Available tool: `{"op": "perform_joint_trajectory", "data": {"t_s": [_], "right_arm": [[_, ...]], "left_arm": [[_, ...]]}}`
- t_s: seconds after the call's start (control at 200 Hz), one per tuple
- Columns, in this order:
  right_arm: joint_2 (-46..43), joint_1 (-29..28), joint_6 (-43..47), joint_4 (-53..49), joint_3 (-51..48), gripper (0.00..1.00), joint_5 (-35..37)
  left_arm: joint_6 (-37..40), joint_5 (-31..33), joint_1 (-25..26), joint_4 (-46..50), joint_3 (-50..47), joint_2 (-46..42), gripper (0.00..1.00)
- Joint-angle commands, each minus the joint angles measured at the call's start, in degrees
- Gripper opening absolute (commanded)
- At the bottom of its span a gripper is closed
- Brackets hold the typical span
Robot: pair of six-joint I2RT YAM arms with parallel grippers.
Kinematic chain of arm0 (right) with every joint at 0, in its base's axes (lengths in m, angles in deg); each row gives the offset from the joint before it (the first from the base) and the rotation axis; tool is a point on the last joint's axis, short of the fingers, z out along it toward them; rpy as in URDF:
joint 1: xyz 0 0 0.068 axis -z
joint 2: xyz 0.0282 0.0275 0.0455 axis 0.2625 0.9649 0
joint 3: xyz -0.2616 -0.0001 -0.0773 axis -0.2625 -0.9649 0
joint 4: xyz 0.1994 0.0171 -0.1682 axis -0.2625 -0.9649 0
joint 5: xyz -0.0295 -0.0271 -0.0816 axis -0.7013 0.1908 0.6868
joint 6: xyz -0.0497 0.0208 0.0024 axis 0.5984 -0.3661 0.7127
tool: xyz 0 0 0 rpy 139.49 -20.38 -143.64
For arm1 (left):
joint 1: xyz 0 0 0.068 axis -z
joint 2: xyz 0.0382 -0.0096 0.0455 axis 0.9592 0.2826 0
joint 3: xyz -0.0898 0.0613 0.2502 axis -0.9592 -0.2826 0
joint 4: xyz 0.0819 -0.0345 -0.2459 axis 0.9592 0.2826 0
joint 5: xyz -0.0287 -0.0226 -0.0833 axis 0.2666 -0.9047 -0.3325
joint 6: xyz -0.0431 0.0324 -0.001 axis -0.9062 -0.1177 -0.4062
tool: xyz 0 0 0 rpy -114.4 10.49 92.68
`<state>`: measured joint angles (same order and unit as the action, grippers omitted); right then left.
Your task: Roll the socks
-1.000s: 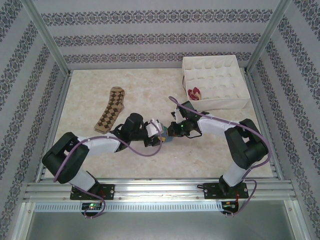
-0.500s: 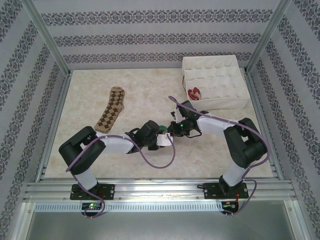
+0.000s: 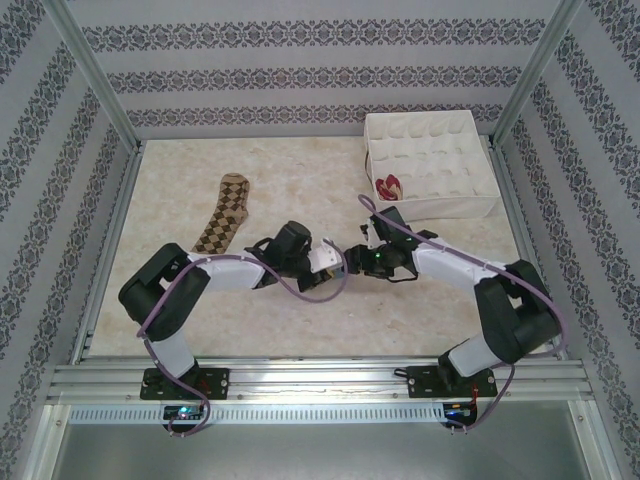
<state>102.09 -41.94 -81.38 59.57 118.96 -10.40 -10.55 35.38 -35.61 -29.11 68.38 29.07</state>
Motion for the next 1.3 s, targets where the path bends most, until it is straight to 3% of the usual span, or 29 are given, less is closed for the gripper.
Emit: {"op": "perform_joint_trajectory", "data": {"t_s": [0.0, 0.275, 0.52, 0.904, 1.079, 1.299], "right_arm": [[-3.1, 0.5, -4.8, 0.6, -1.7, 0.61, 3.8], [-3.3, -0.6, -12.4, 5.1, -1.6, 0.64, 5.2], [2.1, -2.2, -4.6, 4.1, 4.0, 0.65, 6.1], [10.0, -2.0, -0.2, 3.6, 10.8, 0.64, 7.0], [14.4, -2.4, 3.6, 4.0, 12.9, 0.55, 2.0], [18.3, -3.8, 3.7, 0.7, 13.7, 0.38, 2.7]], "left_arm": [[-15.2, -14.3, -4.3, -4.6, -1.9, 2.6, 0.00], [-38.4, -26.4, -11.2, -25.3, -4.7, 8.4, 0.00], [-48.3, -30.5, -12.3, -33.5, -4.7, 14.5, 0.00], [-41.7, -28.1, -12.5, -20.4, -2.9, 13.4, 0.00], [-36.6, -26.8, -12.5, -12.7, -0.6, 12.6, 0.00], [-29.5, -21.8, -12.3, -7.2, 0.1, 8.9, 0.21]]}}
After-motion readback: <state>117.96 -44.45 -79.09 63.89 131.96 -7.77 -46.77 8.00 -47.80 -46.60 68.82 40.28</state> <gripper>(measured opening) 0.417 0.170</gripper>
